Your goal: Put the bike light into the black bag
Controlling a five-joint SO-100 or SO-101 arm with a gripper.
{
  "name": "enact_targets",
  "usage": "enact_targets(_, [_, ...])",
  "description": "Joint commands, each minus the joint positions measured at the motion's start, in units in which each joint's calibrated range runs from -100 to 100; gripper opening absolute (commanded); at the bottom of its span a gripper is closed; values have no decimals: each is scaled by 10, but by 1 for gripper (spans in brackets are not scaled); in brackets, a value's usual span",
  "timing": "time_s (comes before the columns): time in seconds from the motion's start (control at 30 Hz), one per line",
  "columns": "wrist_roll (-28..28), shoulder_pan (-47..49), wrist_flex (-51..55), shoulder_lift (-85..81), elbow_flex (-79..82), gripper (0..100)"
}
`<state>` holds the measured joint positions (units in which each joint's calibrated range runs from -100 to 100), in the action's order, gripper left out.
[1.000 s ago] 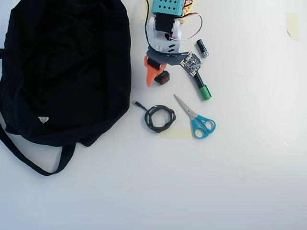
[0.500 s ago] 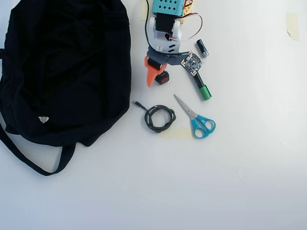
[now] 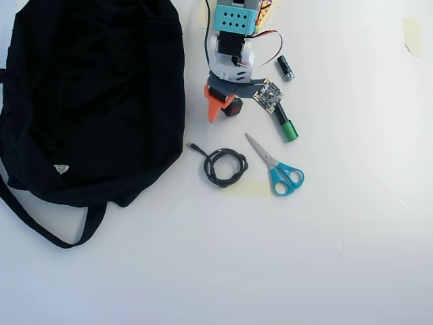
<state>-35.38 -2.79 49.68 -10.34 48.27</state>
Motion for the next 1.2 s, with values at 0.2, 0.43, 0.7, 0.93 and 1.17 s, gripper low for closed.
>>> enact_targets(0.2, [-2,14,-15,10,-10,1])
enact_targets(0.43, [-2,14,-15,10,-12,2])
enact_targets(0.7, [5,16,-8,-4,-19,2])
enact_targets(0.93, [60,16,-8,-24,-22,2])
enact_targets(1.17, [137,17,-8,-130,-18,2])
